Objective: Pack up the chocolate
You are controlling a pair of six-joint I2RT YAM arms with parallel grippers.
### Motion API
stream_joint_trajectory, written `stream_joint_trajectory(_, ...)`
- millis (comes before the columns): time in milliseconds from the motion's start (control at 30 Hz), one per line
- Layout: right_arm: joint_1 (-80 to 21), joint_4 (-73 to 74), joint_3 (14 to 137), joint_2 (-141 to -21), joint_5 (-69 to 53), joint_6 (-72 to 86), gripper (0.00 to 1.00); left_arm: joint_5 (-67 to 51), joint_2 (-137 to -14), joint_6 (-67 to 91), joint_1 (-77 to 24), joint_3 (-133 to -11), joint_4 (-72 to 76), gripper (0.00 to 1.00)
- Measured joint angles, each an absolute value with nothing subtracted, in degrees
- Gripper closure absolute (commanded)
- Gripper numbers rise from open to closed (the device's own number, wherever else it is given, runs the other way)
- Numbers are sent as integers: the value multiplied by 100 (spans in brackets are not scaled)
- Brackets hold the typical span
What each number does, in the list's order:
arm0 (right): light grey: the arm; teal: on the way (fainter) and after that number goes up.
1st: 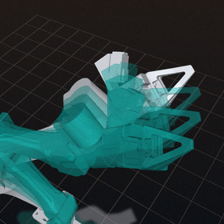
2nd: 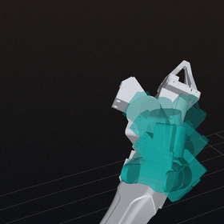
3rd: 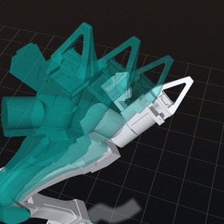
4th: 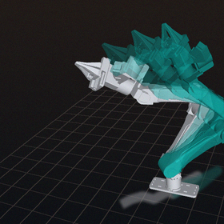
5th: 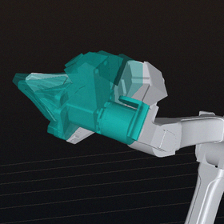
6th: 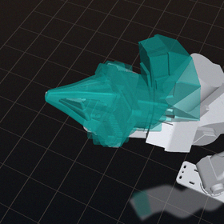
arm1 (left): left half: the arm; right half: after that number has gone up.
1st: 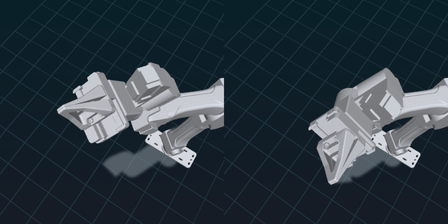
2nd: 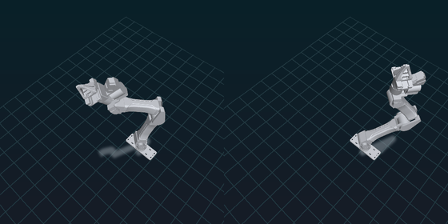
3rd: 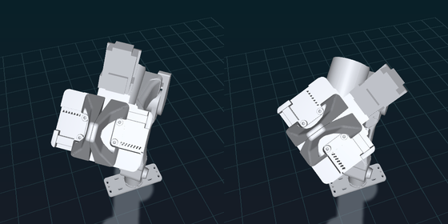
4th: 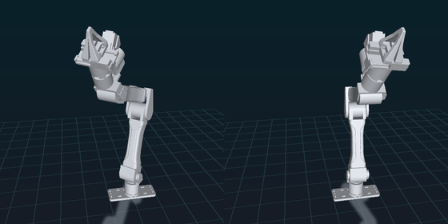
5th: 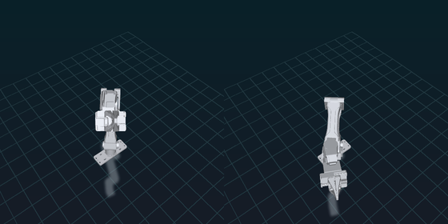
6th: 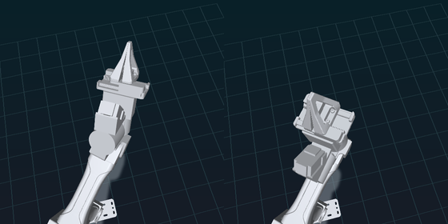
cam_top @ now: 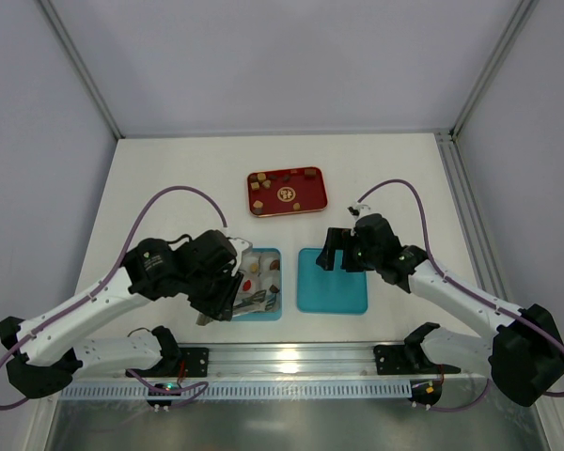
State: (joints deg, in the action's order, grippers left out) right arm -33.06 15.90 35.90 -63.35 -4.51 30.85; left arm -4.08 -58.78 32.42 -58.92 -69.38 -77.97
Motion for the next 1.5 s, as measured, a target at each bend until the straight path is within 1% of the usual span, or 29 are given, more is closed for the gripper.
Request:
stream_joint_trajectory(300, -3306, 1590, 3592, -6335, -438, 3103, 0, -408, -5887, 3242, -5892, -6965, -7800, 67)
stream_joint_trajectory(667, -3306, 1592, 3592, -6335, -438, 3103, 0, -259, -5898, 3264, -5892, -7470, -7806, 70)
stream_joint_trajectory(767, -3306, 1634, 3618, -6333, -438, 3096, 0, -56, -5972, 3301, -5898, -7675, -7808, 72)
stream_joint_trajectory(933, -3306, 1706, 3656, -6250, -438, 3046, 0, 600, -6316, 3441, -5911, -8213, -7815, 68)
stream_joint_trajectory(1067, -3306, 1793, 3660, -6049, -440, 3009, 0, 1199, -6768, 3538, -5798, -8656, -7806, 68)
stream_joint_trajectory(1200, -3306, 1855, 3660, -5865, -445, 2993, 0, 1490, -7212, 3395, -5118, -8947, -7760, 68)
stream_joint_trajectory(1400, -3306, 1959, 3660, -5581, -513, 2956, 0, 1581, -7806, 2832, -3256, -8969, -7706, 69)
stream_joint_trajectory(1500, -3306, 2040, 3660, -5406, -565, 2915, 0, 1479, -8204, 2668, -2427, -8956, -7352, 69)
